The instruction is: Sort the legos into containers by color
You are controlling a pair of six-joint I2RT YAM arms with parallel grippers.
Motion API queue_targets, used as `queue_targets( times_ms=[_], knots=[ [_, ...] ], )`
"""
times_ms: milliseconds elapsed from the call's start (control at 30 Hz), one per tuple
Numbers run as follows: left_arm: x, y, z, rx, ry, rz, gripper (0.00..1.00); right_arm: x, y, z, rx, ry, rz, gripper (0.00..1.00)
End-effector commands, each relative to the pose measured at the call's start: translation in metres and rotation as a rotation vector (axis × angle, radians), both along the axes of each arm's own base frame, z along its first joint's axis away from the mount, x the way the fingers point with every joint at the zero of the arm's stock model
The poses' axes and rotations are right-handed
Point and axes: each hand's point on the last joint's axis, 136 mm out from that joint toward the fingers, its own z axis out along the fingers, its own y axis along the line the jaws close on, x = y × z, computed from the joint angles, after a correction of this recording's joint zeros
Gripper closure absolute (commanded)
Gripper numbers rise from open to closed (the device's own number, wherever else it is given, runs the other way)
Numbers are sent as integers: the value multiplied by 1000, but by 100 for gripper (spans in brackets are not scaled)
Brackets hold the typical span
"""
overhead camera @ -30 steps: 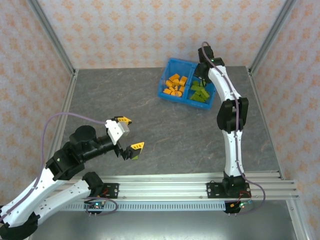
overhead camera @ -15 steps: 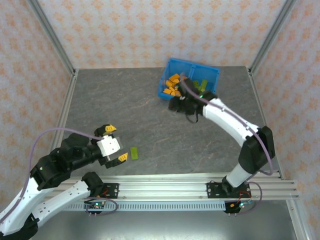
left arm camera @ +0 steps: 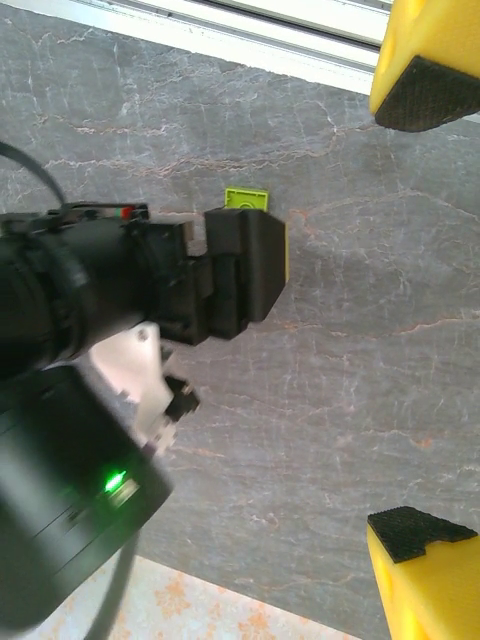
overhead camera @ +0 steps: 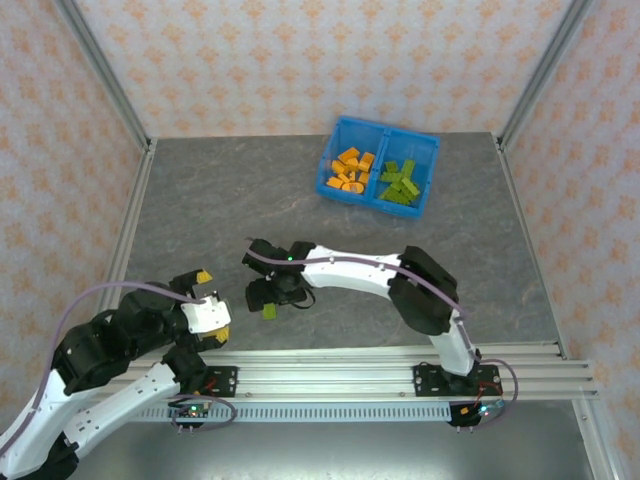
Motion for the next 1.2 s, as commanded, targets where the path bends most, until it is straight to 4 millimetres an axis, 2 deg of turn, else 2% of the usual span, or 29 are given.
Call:
queue_targets(
  times_ms=[0, 133, 300, 500, 600, 700, 833, 1000, 1100, 1167],
  knots=[
    [-3, 7, -5, -3, 0, 25, 0, 6, -7, -13, -101, -41, 30, 16],
    [-6, 8, -6, -27, -5, 28, 0, -2, -2, -29, -147, -23, 74, 21],
    [-6, 7, -7, -49, -9, 33, 0, -4, -13, -46, -223, -11, 44, 35],
    [-5, 0, -10, -56, -3, 11, 0, 4, -21, -43, -254, -51, -4, 57],
    [-5, -5, -8, -74, -4, -7, 0, 12, -22, -32, -237, -92, -36, 61],
    [-4, -8, -6, -90, -13, -19, 0, 23, -21, -11, -177, -142, -73, 64],
    [-1, -12, 4, -117, -44, -30, 0, 50, -29, 36, -40, -206, -174, 66],
    [9, -32, 29, -254, -92, -39, 0, 89, -68, 87, 72, -278, -317, 66],
    [21, -55, 49, -381, -102, -47, 0, 116, -103, 113, 111, -324, -408, 66],
    [28, -73, 62, -462, -98, -76, 0, 131, -127, 124, 117, -350, -460, 67]
  ],
)
